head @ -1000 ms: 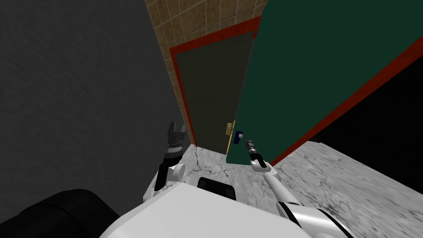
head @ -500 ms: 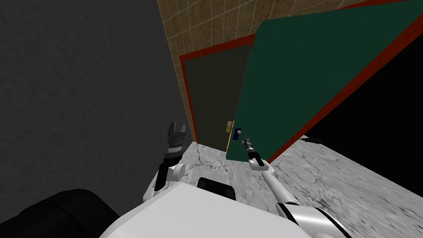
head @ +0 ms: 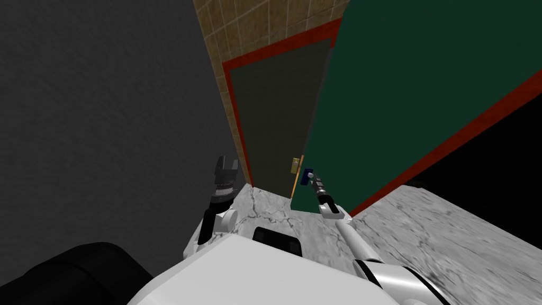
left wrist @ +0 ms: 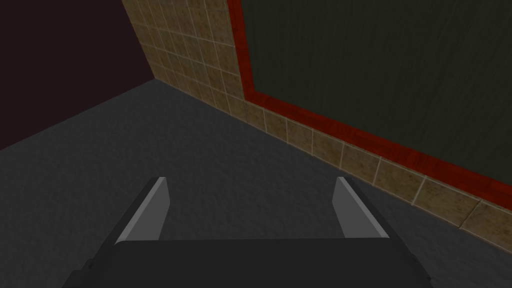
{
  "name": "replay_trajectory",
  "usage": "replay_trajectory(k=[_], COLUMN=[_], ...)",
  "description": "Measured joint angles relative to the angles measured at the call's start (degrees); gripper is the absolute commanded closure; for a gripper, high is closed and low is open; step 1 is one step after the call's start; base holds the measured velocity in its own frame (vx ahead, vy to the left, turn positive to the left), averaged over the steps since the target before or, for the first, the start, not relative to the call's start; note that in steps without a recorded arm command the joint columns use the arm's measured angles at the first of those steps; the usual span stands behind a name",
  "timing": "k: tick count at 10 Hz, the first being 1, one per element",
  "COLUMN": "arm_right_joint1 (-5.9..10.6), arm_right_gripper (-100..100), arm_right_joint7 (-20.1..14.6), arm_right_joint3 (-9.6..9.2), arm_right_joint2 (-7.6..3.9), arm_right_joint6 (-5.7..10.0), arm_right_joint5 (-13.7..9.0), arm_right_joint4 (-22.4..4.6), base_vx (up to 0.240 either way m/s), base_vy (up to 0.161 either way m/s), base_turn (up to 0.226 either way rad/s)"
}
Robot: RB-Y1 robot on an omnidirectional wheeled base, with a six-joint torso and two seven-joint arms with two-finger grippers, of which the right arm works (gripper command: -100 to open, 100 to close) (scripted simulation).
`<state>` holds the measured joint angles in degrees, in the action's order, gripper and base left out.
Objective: Pull the door open
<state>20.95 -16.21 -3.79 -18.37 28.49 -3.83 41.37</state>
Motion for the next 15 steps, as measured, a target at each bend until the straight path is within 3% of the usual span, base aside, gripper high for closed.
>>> replay_trajectory(k=[2,3,9,12,15], arm_right_joint1=[0.14,0.17,0.07,0.57,-0.83], arm_right_gripper=[-100,100,100,100,100], arm_right_joint7=[0.33,0.37,0.39,-1.27,-3.47], arm_right_joint3=[0.33,0.35,0.29,-1.7,-4.64], arm_right_joint2=[0.19,0.21,0.19,-0.56,-1.43], arm_right_joint6=[0.25,0.27,0.18,0.78,0.35], arm_right_joint5=[-0.04,-0.04,0.0,0.39,1.01], arm_right_joint4=[-0.25,-0.24,-0.32,0.09,2.55], base_vx=[0.146,-0.007,-0.032,-0.184,-0.22], base_vy=[0.006,0.003,-0.019,-0.129,-0.162], base_turn=[0.021,-0.011,0.017,0.109,0.111])
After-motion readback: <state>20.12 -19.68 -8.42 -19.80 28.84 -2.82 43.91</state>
